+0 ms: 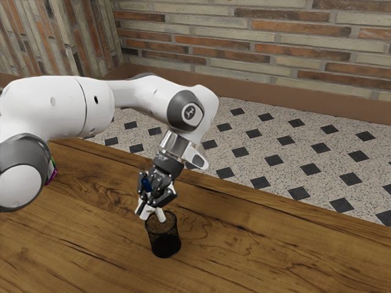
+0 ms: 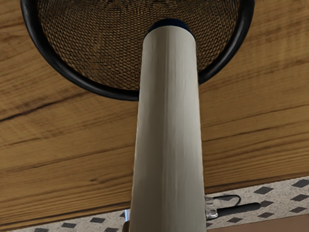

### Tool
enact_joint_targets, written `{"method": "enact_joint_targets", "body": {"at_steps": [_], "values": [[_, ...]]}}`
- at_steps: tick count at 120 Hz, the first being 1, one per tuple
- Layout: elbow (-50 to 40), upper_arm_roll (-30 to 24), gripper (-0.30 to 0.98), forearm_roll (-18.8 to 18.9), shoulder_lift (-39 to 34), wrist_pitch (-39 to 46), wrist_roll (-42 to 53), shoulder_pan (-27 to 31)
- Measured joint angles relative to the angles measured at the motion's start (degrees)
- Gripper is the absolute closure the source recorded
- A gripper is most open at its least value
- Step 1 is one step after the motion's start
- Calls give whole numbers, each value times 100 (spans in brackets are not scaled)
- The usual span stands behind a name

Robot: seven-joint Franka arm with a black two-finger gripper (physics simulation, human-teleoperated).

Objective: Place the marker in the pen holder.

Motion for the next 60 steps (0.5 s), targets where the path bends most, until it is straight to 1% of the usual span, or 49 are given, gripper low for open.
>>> {"method": "enact_joint_targets", "body": {"at_steps": [22, 37, 46, 52, 60], "values": [[-23, 0, 72, -7, 279, 202, -30, 40], [-13, 0, 44, -41, 306, 273, -64, 32], [8, 0, 31, -52, 263, 298, -80, 12], [20, 8, 25, -39, -43, 335, -89, 15], [-17, 100, 19, 133, -1063, 615, -80, 127]]}}
